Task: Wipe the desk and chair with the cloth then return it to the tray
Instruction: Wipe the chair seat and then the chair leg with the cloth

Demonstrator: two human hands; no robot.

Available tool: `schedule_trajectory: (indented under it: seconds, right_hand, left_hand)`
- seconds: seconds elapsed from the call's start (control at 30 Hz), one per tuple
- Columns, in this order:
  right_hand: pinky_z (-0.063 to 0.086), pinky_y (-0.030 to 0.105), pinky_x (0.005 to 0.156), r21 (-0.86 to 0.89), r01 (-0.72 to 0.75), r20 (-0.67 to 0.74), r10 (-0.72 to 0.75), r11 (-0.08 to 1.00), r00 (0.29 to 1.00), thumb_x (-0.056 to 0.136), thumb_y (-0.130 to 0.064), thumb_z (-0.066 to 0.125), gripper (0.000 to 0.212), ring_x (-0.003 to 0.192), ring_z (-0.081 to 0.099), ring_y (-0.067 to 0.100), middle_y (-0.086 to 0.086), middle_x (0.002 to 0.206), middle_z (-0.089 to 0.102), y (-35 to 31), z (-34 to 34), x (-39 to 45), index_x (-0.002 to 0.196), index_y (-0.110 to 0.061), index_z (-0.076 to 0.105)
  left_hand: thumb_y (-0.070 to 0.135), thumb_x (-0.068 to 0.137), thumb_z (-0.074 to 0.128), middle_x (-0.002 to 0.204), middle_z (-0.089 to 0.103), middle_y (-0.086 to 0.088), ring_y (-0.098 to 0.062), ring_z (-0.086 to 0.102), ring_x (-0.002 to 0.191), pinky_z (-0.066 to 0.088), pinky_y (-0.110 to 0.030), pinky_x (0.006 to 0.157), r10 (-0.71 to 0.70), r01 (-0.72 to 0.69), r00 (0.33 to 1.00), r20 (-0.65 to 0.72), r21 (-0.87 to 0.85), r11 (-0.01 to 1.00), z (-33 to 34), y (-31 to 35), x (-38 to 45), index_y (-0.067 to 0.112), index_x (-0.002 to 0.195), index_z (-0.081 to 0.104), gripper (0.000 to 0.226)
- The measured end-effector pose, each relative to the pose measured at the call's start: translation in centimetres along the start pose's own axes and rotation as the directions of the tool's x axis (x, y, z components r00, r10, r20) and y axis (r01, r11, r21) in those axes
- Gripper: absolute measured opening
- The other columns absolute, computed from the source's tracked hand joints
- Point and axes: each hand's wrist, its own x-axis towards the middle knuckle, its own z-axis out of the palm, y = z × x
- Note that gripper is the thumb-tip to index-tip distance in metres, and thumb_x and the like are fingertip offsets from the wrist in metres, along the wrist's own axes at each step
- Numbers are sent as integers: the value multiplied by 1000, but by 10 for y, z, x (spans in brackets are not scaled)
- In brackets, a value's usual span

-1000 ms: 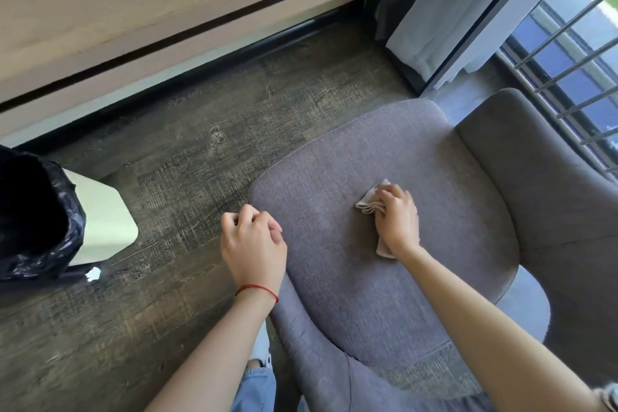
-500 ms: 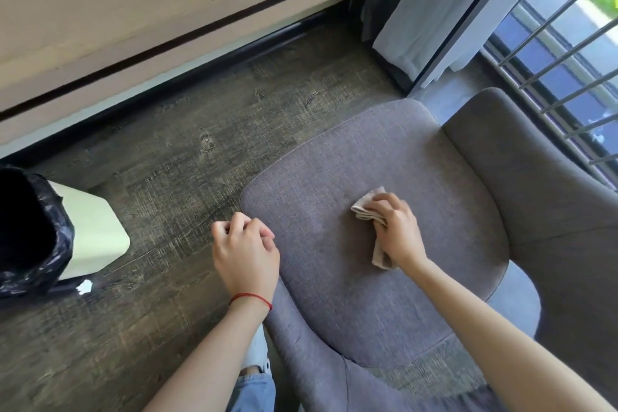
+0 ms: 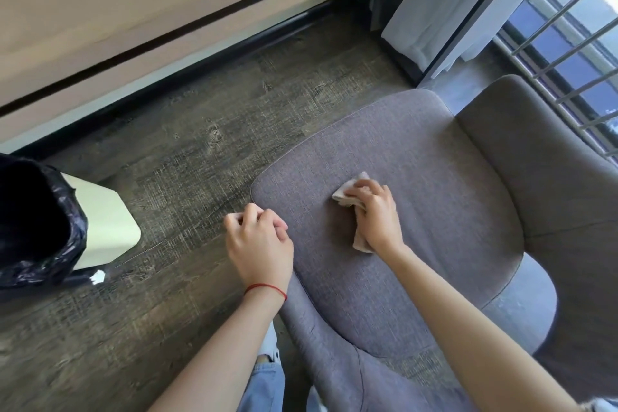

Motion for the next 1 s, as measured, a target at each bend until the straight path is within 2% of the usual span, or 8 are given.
schedule_trajectory:
  seconds: [0.1,0.27,0.4,0.5,0.57,0.7,0.87,1.0]
  right_hand:
    - [34,34,90,72,-258,-141,266,963,954,84,9,47,40,110,45,38,16,130,54,3,-1,11,115,-8,65]
    - [41,37,89,-25,33,39,-32,999,999,81,7,52,37,106,50,35,11,122,62,-1,-5,8,108,-10,69]
    - [37,37,91,-9,-247,-89,246,969,965,84,9,44,42,109,44,38,15,134,53,13,-15,17,118,-9,63]
    - [45,43,87,-98,61,175,-43,993,984,84,8,48,43,108,45,35,11,139,48,5,-12,3,119,-13,63]
    - [48,45,85,-95,138,176,-120,986,977,84,9,48,44,108,45,34,9,136,51,10,-18,-3,118,-14,64]
    - [40,41,92,-45,-287,-63,284,957,957,83,12,42,48,115,41,37,16,138,47,14,-21,5,121,-11,61]
    - [52,44,74,-76,188,89,-181,979,979,83,7,52,29,104,51,39,18,122,57,-16,-3,-15,104,-5,68]
    - [47,38,83,124,133,-18,-132,983,991,80,7,56,32,100,53,32,14,117,59,-36,12,-38,106,-7,66]
  left_hand:
    - [0,62,62,77,62,-2,-32,52,83,48,-39,61,6,-6,1000,-12,-5,1000,0,0,0,22,56,62,22]
    - [-1,61,63,77,61,-3,-33,53,82,48,-38,60,21,-21,1000,-15,-18,1000,0,-2,0,21,56,61,23]
    - [0,60,64,76,61,-2,-32,53,82,48,-37,60,27,-28,999,-25,-9,1000,0,-2,0,22,56,61,23]
    - [1,62,63,77,61,-2,-32,52,82,48,-38,61,22,-22,999,-25,-3,1000,1,-4,0,21,57,62,21]
    - [1,63,62,79,61,-3,-32,51,83,49,-39,61,10,-10,1000,-20,4,1000,2,-4,0,21,59,62,20]
    - [1,63,62,82,61,-3,-32,51,85,49,-40,63,7,-7,1000,-8,6,1000,1,-2,-1,21,60,62,21]
    - [1,65,61,85,61,-3,-32,51,88,48,-40,67,10,-10,1000,-6,15,1000,2,-3,1,22,62,62,21]
    - [4,68,59,91,61,-5,-33,51,91,46,-41,72,23,-23,1000,11,30,999,1,-5,0,21,66,64,18]
